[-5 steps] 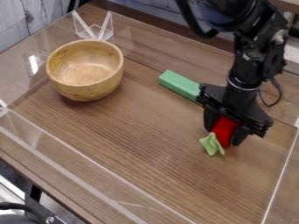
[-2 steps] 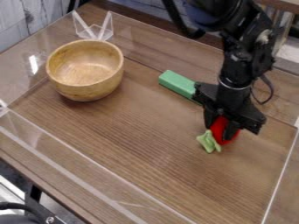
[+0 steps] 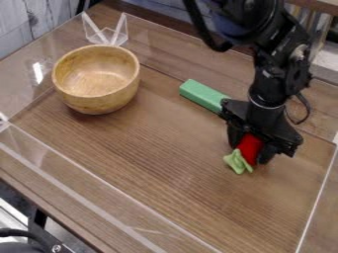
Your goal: Move the red fruit to the right
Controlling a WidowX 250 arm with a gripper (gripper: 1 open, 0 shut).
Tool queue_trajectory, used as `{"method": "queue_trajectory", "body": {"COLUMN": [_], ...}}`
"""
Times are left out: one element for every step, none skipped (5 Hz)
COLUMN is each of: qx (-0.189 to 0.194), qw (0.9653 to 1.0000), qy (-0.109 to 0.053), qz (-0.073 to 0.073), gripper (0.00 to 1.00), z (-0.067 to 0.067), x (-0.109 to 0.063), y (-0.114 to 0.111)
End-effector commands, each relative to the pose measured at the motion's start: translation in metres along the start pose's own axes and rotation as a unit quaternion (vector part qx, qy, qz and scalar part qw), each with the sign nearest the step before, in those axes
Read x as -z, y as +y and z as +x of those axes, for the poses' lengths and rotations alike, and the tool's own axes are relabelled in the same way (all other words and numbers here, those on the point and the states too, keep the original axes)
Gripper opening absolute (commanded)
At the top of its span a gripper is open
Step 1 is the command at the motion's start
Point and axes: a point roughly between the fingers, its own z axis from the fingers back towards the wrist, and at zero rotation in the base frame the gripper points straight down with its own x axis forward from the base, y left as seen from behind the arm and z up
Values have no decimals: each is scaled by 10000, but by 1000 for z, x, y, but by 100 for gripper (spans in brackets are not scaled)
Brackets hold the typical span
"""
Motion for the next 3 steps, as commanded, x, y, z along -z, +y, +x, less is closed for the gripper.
{"method": "queue_trajectory", "body": {"qx": [148, -73, -288], "qw": [9996, 9994, 9988], "qy": [-201, -270, -344], "qz": [-155, -184, -219], "gripper": [100, 100, 100], "z": [12, 14, 16], "x": [-5, -13, -20], "y": [-10, -16, -21]}}
